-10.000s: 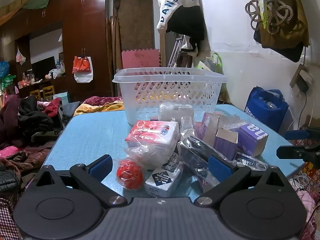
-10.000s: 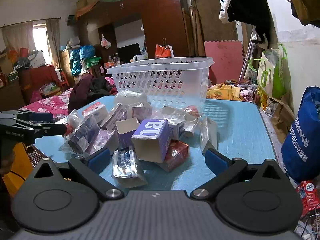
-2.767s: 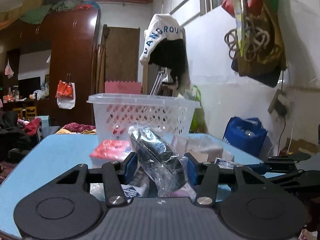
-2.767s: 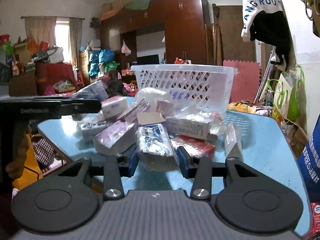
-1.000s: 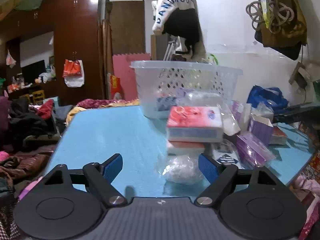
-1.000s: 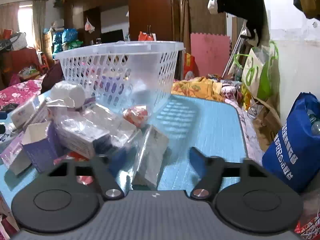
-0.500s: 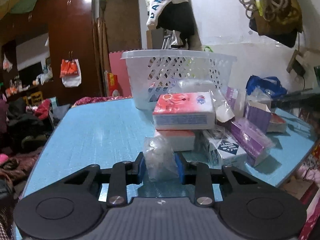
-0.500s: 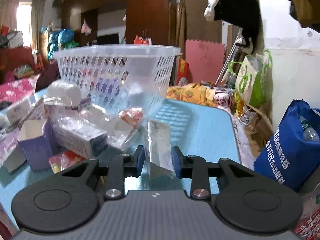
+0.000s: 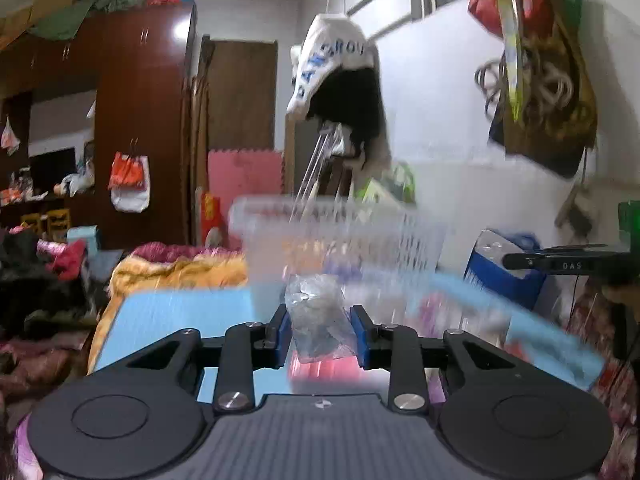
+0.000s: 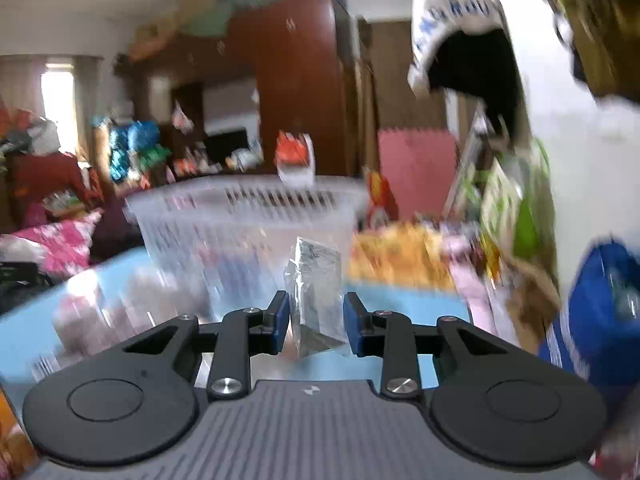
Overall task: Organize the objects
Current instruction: 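Carry both items into the white basket and open both grippers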
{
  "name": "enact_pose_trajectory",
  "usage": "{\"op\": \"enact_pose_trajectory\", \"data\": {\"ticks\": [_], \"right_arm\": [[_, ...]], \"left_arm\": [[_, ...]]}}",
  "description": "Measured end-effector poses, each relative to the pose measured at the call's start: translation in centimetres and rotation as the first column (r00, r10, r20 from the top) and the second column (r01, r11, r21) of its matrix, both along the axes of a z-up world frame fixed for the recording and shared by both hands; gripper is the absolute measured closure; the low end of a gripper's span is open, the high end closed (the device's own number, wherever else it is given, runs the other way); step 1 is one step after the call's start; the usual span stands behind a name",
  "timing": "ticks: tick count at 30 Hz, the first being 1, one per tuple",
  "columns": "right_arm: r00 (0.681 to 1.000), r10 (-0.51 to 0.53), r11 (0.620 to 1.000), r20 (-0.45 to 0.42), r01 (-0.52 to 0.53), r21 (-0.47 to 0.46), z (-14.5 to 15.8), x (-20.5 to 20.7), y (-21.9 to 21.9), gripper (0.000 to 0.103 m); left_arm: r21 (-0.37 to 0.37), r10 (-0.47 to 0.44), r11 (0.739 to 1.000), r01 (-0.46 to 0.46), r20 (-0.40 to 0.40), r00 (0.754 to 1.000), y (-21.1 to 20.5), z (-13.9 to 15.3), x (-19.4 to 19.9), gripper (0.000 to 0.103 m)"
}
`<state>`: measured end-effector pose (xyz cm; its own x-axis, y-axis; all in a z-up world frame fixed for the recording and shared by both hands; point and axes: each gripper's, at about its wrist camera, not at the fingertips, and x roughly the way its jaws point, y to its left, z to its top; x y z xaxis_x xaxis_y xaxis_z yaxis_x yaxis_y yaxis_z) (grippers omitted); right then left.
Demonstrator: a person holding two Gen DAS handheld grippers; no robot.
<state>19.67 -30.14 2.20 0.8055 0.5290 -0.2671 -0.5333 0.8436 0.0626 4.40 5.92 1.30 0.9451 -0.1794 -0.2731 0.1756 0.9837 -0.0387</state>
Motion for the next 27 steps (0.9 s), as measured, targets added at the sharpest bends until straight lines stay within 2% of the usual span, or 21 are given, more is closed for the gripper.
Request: {"op": "enact_pose_trajectory", "data": {"ticks": [4, 8, 12, 16, 18, 19, 20, 21, 22, 23, 25, 27], "right_arm": [[0.996, 0.047, 0.999, 0.075, -0.045, -0.023, 5.5, 1.4, 3.3, 0.070], [0.996, 0.075, 0.991, 0.040, -0.071, -0.112, 8.0, 5.5, 8.2, 0.070], [0.999, 0.054, 0.978, 0.007, -0.052, -0.201, 7.1, 8.7, 11.5, 0.070], [0.998, 0.057, 0.975, -0.040, -0.064, -0.214, 5.7, 9.9, 12.0, 0.070], [0.997, 0.056, 0.973, -0.052, -0.066, -0.221, 5.2, 10.2, 12.2, 0.070], [0.997, 0.057, 0.971, -0.058, -0.069, -0.228, 5.2, 10.4, 12.2, 0.069], [0.997, 0.053, 0.970, -0.058, -0.065, -0.235, 5.2, 10.4, 12.4, 0.068], [0.997, 0.050, 0.968, -0.054, -0.061, -0.244, 5.4, 10.2, 12.5, 0.062], [0.998, 0.040, 0.967, -0.047, -0.050, -0.250, 5.4, 10.0, 12.6, 0.049], [0.999, 0.027, 0.968, -0.031, -0.033, -0.250, 5.5, 9.5, 12.5, 0.043], [0.999, 0.035, 0.972, 0.002, -0.034, -0.231, 5.7, 7.8, 11.3, 0.026], [0.998, 0.061, 0.981, 0.030, -0.055, -0.185, 5.6, 5.4, 9.4, 0.015]], "left_arm": [[-0.040, 0.004, 0.999, -0.003, 0.024, 1.000, -0.6, 4.7, 4.4, 0.068], [-0.073, 0.037, 0.997, -0.040, -0.039, 0.999, -1.7, 7.5, 11.8, 0.068], [-0.100, 0.056, 0.992, -0.072, -0.162, 0.985, -2.4, 6.2, 18.1, 0.067], [-0.136, 0.082, 0.985, -0.108, -0.185, 0.979, -1.7, 4.5, 20.1, 0.066], [-0.126, 0.071, 0.987, -0.097, -0.193, 0.979, -1.7, 4.3, 20.4, 0.066], [-0.107, 0.076, 0.989, -0.099, -0.201, 0.977, -1.9, 4.3, 20.5, 0.064], [-0.068, 0.085, 0.993, -0.101, -0.209, 0.974, -2.1, 4.3, 20.8, 0.051], [-0.023, 0.102, 0.994, -0.109, -0.217, 0.971, -2.6, 4.5, 21.2, 0.041], [0.004, 0.128, 0.992, -0.130, -0.214, 0.968, -2.8, 4.6, 21.3, 0.032], [0.006, 0.146, 0.989, -0.147, -0.196, 0.970, -2.8, 4.9, 20.9, 0.032], [-0.023, 0.111, 0.993, -0.116, -0.144, 0.983, -2.5, 5.5, 18.4, 0.032], [-0.004, 0.075, 0.997, -0.076, -0.087, 0.993, -2.5, 5.3, 14.1, 0.026]]}}
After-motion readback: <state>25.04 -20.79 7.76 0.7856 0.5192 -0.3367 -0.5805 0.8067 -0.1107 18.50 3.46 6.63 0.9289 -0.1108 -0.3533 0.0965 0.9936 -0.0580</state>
